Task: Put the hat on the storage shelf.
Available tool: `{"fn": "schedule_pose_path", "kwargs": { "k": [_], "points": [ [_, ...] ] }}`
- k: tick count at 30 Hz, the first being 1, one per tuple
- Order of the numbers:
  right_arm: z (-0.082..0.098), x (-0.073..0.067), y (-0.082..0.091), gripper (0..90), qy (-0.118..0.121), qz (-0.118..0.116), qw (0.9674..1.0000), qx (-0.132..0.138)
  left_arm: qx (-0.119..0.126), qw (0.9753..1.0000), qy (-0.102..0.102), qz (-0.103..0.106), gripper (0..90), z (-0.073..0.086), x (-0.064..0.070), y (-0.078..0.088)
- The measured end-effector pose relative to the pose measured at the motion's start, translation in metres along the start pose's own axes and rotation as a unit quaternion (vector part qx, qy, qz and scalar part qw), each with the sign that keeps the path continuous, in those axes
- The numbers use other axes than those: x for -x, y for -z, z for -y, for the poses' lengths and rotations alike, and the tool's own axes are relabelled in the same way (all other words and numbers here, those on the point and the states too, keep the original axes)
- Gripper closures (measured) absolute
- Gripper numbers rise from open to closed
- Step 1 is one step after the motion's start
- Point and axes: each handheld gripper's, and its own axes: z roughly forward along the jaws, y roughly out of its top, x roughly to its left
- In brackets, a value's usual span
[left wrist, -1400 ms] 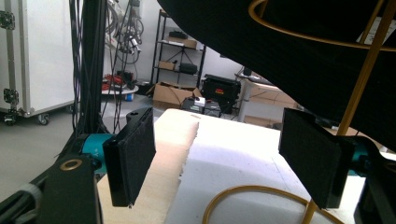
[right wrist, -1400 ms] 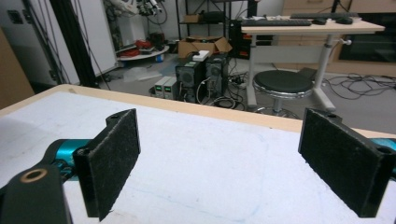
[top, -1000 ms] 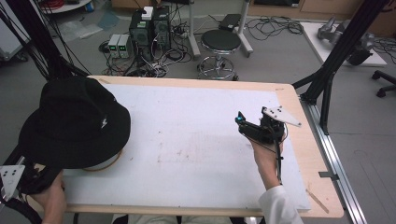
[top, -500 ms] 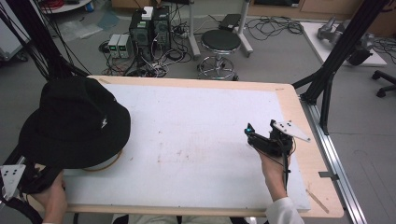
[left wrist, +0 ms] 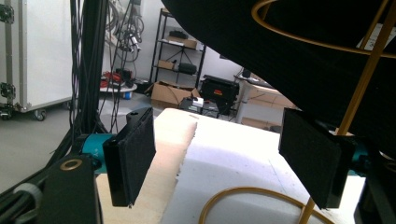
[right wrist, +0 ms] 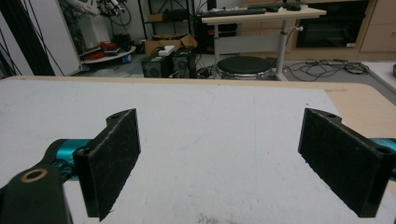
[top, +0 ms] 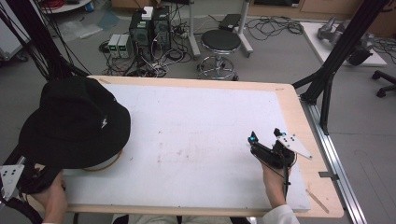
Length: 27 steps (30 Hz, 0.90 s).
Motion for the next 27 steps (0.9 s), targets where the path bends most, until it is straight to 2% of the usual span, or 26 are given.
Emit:
{"fn": "schedule_pose_path", "kwargs": {
  "k": [2,5,10,12,14,19,27],
  "points": [
    [0.003,-0.001,0.0,11.9,0.002,0.007,0.9999,-0.011,0.0,1.0,0.001,-0.001,27.4,0.0,0.0,0.0],
    [0.008,-0.001,0.004,11.9,0.003,0.015,0.9999,0.006,0.002,1.0,0.0,-0.002,27.4,0.0,0.0,0.001],
    [0.016,0.0,0.005,11.9,0.001,0.016,0.9999,-0.004,0.001,1.0,-0.001,-0.001,27.4,0.0,0.0,0.0],
    [0.017,0.0,0.005,11.9,-0.002,0.016,0.9998,-0.008,0.001,1.0,0.0,-0.001,27.3,0.0,0.0,0.0],
    [0.016,-0.001,0.005,11.9,0.003,0.016,0.9999,-0.003,0.002,1.0,-0.001,-0.001,27.3,0.0,0.0,0.001],
    [0.018,-0.004,0.002,11.9,0.014,0.015,0.9997,-0.013,0.001,1.0,0.0,-0.001,27.3,0.0,0.0,0.001],
    [0.018,-0.005,0.001,11.9,0.02,0.017,0.9995,-0.015,0.001,1.0,0.002,-0.001,27.3,0.0,0.0,0.001]
  ]
}}
